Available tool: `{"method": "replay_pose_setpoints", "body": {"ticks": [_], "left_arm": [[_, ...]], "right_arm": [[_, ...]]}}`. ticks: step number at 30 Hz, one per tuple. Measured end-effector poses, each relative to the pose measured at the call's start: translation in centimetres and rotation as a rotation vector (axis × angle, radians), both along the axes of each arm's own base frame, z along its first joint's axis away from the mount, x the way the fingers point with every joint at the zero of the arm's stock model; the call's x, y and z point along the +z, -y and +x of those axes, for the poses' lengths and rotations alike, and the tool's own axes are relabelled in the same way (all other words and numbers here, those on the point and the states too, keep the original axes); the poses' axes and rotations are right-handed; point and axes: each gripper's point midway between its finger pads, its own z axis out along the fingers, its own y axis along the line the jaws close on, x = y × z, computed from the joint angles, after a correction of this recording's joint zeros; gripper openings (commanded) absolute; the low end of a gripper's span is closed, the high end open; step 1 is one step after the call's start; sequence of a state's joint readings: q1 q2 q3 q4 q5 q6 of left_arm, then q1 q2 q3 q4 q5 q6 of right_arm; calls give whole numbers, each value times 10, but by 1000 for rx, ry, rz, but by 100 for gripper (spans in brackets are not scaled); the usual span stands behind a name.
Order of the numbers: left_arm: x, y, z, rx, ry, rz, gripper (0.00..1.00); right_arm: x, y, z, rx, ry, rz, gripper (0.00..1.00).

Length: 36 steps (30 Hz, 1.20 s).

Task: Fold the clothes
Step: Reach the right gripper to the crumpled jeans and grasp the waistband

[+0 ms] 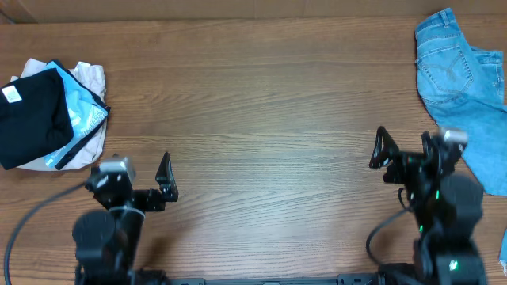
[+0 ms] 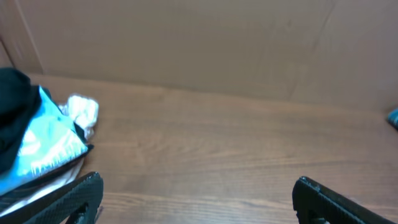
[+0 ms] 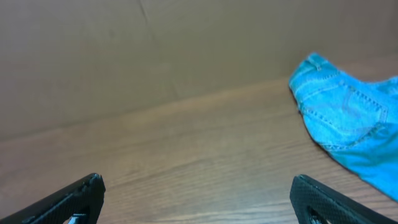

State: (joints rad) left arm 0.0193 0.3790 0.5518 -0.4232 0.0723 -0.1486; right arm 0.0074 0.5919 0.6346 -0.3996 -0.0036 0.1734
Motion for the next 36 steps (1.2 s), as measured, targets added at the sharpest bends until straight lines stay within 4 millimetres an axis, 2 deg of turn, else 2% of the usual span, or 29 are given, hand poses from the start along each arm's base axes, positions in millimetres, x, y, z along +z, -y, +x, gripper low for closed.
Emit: {"method": "replay_pose_setpoints", "body": {"ticks": [7,11,13,15,17,19,23,26,30,36], "left_arm": [[-7,8,18,-46,-263,-22,100],[-12,10,26,-58,-384,-33,100],[-13,11,30,-61,-414,-36,100],[-16,11,33,-62,-440,-38,100],[-19,11,33,-64,-456,-40,100],[-20,11,33,-64,-461,-40,100],[-19,11,34,-64,-458,-41,100],[-19,11,34,-64,-458,-40,100],[-19,11,34,-64,-458,-40,100],[-19,11,34,-64,-458,-40,100]], "right_arm": [[0,0,45,21,-275,-46,100],[1,-1,72,31,-320,-52,100],[2,5,85,-1,-301,-68,100],[0,22,98,-65,-286,-86,100],[-2,47,110,-144,-274,-95,100],[-10,83,121,-242,-277,-94,100],[-49,159,125,-445,-349,-44,100],[-82,200,123,-564,-396,22,100],[-109,230,133,-631,-379,92,99],[-151,236,151,-631,-401,136,96]]}}
